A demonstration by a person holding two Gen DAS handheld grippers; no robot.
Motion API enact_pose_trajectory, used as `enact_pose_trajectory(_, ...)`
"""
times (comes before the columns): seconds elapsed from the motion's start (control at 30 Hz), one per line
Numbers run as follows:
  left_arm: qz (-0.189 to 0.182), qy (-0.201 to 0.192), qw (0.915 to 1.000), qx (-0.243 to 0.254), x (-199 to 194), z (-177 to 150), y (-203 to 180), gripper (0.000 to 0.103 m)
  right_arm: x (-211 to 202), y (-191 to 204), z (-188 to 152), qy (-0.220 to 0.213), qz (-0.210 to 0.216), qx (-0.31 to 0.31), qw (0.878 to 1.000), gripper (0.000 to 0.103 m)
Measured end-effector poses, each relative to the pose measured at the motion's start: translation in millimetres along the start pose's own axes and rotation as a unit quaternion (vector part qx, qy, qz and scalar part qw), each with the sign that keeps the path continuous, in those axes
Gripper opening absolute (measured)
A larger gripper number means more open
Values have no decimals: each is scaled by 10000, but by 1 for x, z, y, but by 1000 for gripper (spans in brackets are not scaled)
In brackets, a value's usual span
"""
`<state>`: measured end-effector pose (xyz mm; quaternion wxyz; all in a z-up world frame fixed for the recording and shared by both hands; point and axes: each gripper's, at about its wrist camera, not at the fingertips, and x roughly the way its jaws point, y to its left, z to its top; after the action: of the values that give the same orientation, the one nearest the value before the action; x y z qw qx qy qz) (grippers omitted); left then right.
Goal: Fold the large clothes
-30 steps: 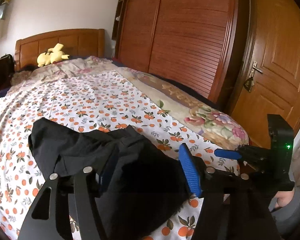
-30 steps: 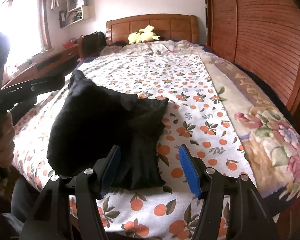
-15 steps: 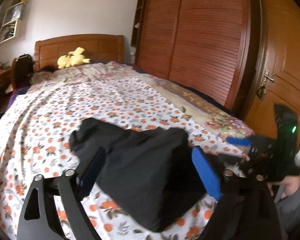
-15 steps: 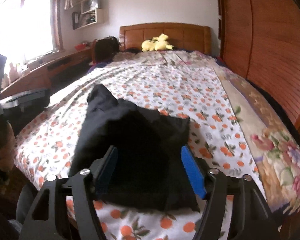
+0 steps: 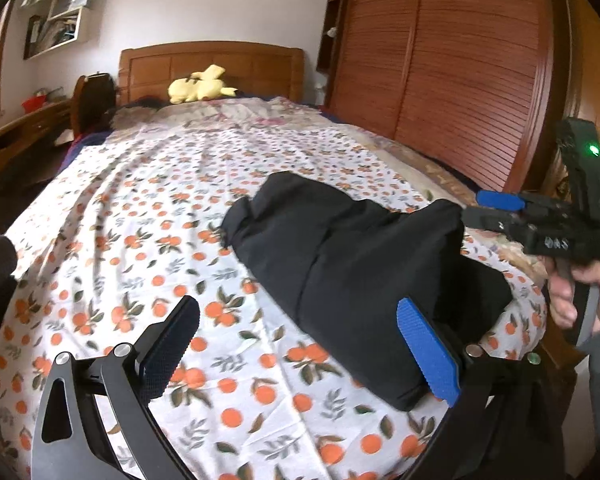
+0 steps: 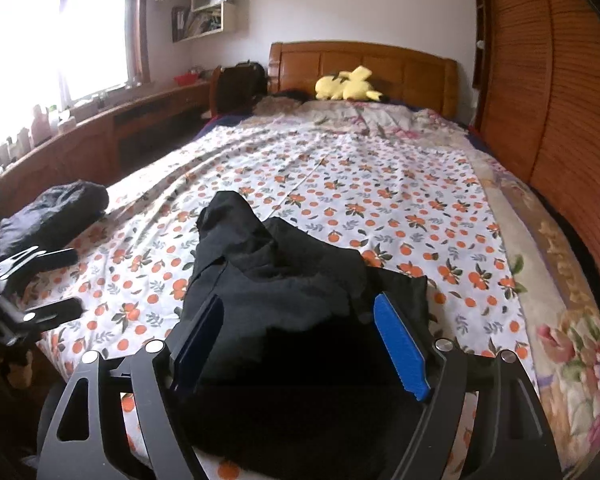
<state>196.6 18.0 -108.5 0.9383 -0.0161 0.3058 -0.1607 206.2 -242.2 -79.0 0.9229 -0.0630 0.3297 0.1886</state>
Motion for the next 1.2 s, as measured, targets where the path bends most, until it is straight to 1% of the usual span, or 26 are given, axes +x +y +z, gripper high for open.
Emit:
enact_pose_trajectory(0.17,112,12,9999,-98,-6,-7,10,100,25,-4,10,278,-16,3,9996,75)
enact_pose_trajectory(0.27,158,27,9998,-103,-8,-8,11,100,38,-10,10,524,117,138,9985,74)
enact_pose_trajectory(0.3,165,27,9998,-98,-9,-9,11,100,40,-11,8,583,155,161,9981,62)
enact_pose_trajectory(0.33,171,27,9998,-93,-9,-9,11,100,42,-12,5,659,233,172,9974,41)
enact_pose_trajectory(0.37,175,32,9998,-88,-10,-9,10,100,44,-12,3,719,273,174,9969,33)
enact_pose_trajectory(0.43,167,46,9998,-79,-9,-10,9,100,43,-14,-3,791,379,181,9960,9)
enact_pose_trajectory(0.5,161,62,9998,-61,-8,-10,7,100,37,-15,-10,787,521,202,9953,6)
enact_pose_trajectory(0.6,140,81,9999,-35,-6,-11,3,100,21,-14,-21,631,468,162,9968,4)
enact_pose_trajectory(0.67,129,94,9999,-35,-5,-11,2,100,7,-15,-28,450,413,222,9979,3)
enact_pose_trajectory(0.7,128,100,9999,-35,-4,-12,2,100,-4,-19,-32,260,422,392,9980,3)
enact_pose_trajectory(0.77,133,103,9999,-34,-4,-12,2,100,-20,-30,-37,64,442,693,9966,3)
enact_pose_trajectory(0.87,140,112,9998,-53,-4,-13,3,100,-47,-39,-47,-138,215,815,9963,3)
enact_pose_trajectory(0.93,155,112,9998,-67,-4,-15,4,100,-58,-47,-57,-144,21,880,9960,3)
enact_pose_trajectory(0.97,159,118,9998,-77,-3,-16,5,100,-60,-51,-65,-92,-148,881,9960,3)
enact_pose_trajectory(1.03,163,140,9997,-103,-3,-17,6,100,-57,-62,-79,49,-309,979,9947,3)
enact_pose_trajectory(1.1,183,160,9997,-89,-3,-18,7,100,-48,-74,-95,238,-347,1238,9914,3)
enact_pose_trajectory(1.13,191,152,9997,-78,-4,-18,7,100,-41,-77,-104,383,-363,1306,9900,3)
enact_pose_trajectory(1.2,194,141,9997,-75,-5,-17,7,100,-32,-78,-114,507,-388,1376,9884,4)
